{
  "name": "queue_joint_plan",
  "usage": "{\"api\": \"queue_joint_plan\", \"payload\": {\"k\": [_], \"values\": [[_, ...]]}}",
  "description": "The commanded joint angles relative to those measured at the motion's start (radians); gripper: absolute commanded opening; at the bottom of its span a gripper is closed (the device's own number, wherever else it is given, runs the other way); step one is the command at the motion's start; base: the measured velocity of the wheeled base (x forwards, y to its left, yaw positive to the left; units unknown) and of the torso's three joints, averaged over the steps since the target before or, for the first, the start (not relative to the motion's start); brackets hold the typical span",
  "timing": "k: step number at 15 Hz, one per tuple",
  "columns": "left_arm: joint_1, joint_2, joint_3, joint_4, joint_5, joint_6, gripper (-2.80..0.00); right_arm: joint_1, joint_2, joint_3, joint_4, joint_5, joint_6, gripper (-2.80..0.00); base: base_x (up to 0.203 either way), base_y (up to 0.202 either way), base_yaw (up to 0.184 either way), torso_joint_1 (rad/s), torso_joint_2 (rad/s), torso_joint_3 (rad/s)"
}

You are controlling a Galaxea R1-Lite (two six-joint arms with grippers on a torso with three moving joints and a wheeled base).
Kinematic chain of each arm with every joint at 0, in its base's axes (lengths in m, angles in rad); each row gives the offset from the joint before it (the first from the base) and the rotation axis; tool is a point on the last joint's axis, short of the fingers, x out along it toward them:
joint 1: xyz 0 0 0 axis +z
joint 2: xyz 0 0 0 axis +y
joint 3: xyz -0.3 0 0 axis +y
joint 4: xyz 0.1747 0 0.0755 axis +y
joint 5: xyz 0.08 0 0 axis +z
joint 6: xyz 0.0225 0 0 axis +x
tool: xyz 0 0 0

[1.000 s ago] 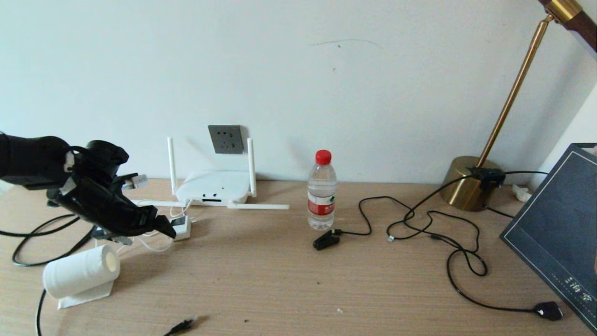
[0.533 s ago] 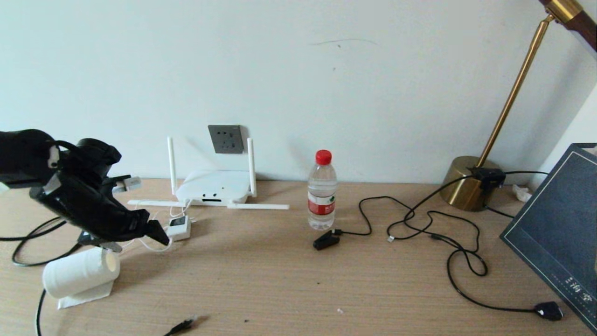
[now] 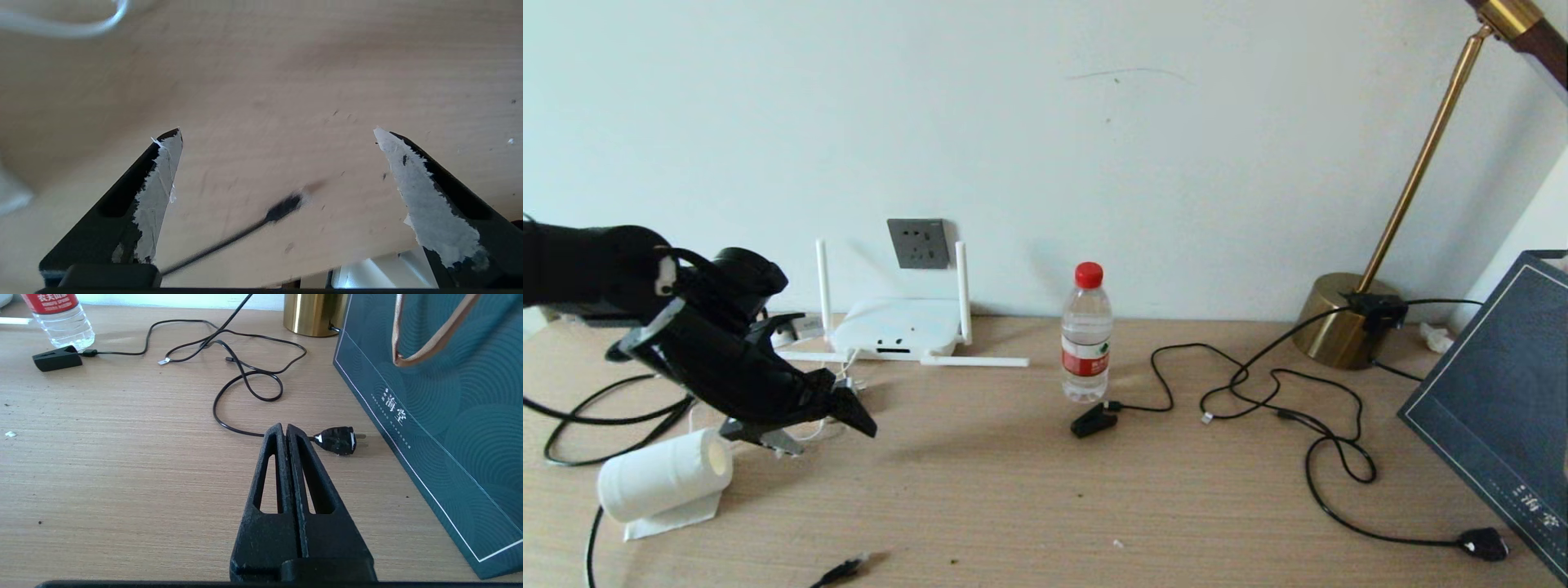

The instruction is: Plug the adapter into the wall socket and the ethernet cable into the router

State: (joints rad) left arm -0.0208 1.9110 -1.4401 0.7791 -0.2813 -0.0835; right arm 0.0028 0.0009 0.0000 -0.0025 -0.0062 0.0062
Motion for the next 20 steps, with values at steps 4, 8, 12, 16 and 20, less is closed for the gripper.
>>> {"api": "queue_joint_plan", "payload": {"k": [4, 8, 12, 16, 20], "values": [[-0.02, 0.083, -0.011, -0.08, -0.003, -0.019, 0.0, 0.0, 0.001, 0.0, -0.001, 0.0, 0.0, -2.8, 0.0, 0.0, 0.0, 0.0, 0.0, 0.0], [-0.025, 0.13, -0.03, -0.132, -0.001, -0.035, 0.0, 0.0, 0.001, 0.0, -0.001, 0.0, 0.0, -2.8, 0.0, 0.0, 0.0, 0.0, 0.0, 0.0], [-0.024, 0.169, -0.071, -0.171, 0.005, -0.065, 0.0, 0.0, 0.001, 0.0, -0.001, 0.0, 0.0, -2.8, 0.0, 0.0, 0.0, 0.0, 0.0, 0.0], [-0.021, 0.189, -0.071, -0.213, 0.072, -0.065, 0.0, 0.0, 0.001, 0.0, -0.001, 0.0, 0.0, -2.8, 0.0, 0.0, 0.0, 0.0, 0.0, 0.0], [-0.007, 0.195, -0.072, -0.218, 0.079, -0.065, 0.0, 0.0, 0.001, 0.0, -0.001, 0.0, 0.0, -2.8, 0.0, 0.0, 0.0, 0.0, 0.0, 0.0]]}}
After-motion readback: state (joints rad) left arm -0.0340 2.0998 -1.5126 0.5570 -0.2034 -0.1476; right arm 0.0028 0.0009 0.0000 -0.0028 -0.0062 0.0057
